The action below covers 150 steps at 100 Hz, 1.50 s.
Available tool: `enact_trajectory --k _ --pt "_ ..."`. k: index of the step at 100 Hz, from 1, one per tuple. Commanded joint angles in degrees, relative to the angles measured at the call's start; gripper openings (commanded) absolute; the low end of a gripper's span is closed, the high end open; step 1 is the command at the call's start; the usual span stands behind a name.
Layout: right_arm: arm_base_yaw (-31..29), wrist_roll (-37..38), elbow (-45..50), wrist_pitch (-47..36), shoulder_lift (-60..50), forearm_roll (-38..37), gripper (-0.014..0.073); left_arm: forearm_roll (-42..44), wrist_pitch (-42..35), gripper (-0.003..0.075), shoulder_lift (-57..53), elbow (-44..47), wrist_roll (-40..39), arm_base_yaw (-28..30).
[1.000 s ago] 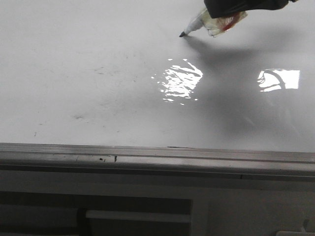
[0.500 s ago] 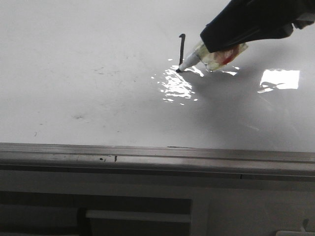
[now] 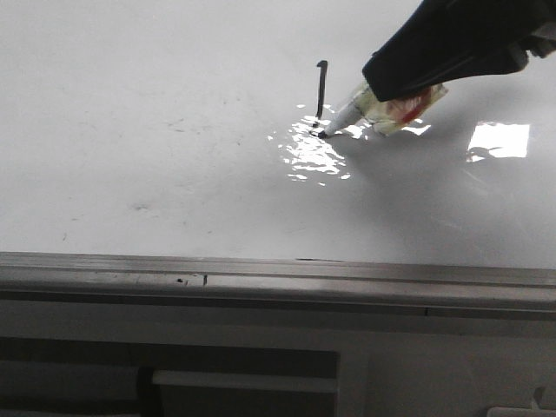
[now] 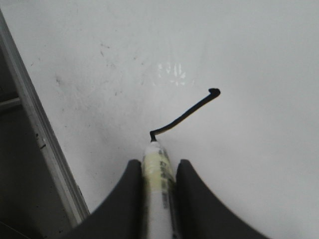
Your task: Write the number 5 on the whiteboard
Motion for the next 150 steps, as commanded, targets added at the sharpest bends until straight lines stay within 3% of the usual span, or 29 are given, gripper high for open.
enact_trajectory --k 1,38,67,78,92,110,129,150 --pt "-2.03 -0.02 -1.43 -2.37 -1.41 -2.22 -0.0049 -0.60 -4.62 -0.0020 0.28 -1.53 -0.56 0.09" --pt "-2.15 7.96 -0.63 4.85 -3.54 -7.29 -0.0048 -0.60 -4.62 -0.0020 0.28 -1.53 -0.56 0.09" --pt "6.58 7.96 0.51 -6.19 4.78 -6.39 -0.0048 -0.60 -4.62 -0.0020 0.28 -1.53 -0.56 0.09" --pt "7.60 7.96 -2.28 -4.10 5.69 -5.44 -0.0048 -0.60 -4.62 -0.0020 0.28 -1.53 -0.56 0.09" --pt "7.60 7.96 -6.99 2.23 1.89 -5.44 -0.0048 -0.60 -4.62 -0.0020 0.28 -1.53 -0.56 0.09" --pt "5.95 7.96 -7.69 -2.05 -2.44 -5.96 -0.0048 -0.60 -4.62 -0.0020 0.28 -1.53 -0.56 0.09" --pt "1.04 7.96 -7.69 -2.03 -1.53 -5.96 -0.0048 -0.60 -4.62 -0.0020 0.28 -1.53 -0.56 0.09" --pt "0.40 7.96 -7.69 -2.61 -0.66 -5.96 -0.0048 -0.60 -4.62 -0.0020 0.28 -1.53 -0.56 0.09"
